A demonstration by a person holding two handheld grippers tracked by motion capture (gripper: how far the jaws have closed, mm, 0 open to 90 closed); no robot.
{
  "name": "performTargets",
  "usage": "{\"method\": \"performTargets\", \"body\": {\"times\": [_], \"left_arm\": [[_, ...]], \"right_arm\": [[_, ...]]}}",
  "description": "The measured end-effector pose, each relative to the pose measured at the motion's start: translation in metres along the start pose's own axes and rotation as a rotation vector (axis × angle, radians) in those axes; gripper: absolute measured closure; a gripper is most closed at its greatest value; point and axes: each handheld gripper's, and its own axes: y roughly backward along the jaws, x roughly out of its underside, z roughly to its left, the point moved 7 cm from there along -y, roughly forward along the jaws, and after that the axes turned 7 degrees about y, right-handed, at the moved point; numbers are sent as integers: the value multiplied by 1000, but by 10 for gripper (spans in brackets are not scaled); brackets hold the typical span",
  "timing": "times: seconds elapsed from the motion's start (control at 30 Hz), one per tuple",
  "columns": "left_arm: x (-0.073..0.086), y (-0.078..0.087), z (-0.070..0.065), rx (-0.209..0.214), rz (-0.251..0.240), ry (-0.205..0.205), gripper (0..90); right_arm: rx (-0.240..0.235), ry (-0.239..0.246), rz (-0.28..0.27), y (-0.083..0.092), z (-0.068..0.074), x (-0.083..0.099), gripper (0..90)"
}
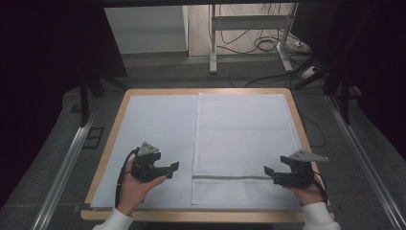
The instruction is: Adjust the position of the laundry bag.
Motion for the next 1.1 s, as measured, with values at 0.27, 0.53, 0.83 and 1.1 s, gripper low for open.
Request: {"method": "performTargets", "body": {"times": [0.27, 0.53, 0.83, 1.1], "left_arm": [[-14, 2, -10, 12, 1, -3, 204], [-22, -15, -25, 23, 23, -20, 221], [-21, -41, -34, 10, 54, -23, 279], [-11, -56, -31, 30, 105, 1, 278]], "right_arm": [[-18, 2, 1, 1, 3, -1, 177], [-15, 7, 2, -1, 3, -1, 177], [-22, 13, -5, 0, 5, -2, 177], [-14, 21, -1, -1, 5, -2, 177]]}}
